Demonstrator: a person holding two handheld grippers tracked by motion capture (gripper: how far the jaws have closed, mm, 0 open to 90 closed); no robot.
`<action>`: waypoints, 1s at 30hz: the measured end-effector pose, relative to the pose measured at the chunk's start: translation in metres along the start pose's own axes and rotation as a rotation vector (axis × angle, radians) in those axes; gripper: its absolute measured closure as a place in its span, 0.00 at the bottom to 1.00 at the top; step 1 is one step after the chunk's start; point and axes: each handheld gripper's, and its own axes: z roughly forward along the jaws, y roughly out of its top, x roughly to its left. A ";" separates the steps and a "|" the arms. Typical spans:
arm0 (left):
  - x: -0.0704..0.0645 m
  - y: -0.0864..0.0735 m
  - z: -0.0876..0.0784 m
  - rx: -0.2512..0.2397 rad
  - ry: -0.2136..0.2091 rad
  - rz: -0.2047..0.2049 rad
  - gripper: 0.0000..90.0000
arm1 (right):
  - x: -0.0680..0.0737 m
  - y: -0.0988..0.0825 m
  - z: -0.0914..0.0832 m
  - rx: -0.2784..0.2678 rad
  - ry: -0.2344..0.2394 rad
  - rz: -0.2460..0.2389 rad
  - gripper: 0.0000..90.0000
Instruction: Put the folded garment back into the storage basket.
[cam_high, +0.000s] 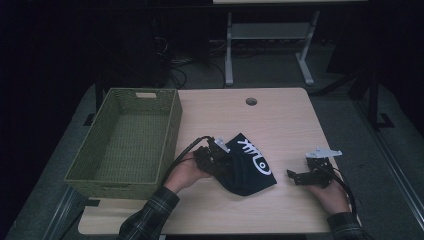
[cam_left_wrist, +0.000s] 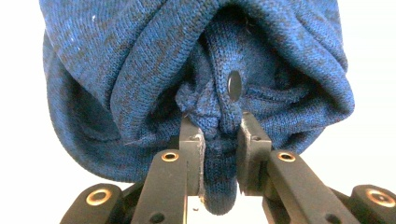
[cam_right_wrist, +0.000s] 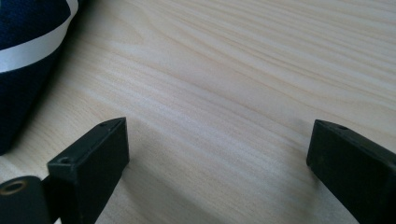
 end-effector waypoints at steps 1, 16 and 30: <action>0.000 0.001 -0.002 -0.003 -0.002 -0.001 0.83 | 0.000 0.000 0.000 0.000 0.000 0.000 0.06; 0.001 0.019 -0.058 -0.073 0.016 0.005 0.83 | 0.000 0.000 0.000 0.000 0.000 0.001 0.06; 0.014 0.027 -0.120 -0.103 0.078 0.013 0.83 | 0.000 0.000 0.000 0.001 -0.003 0.005 0.06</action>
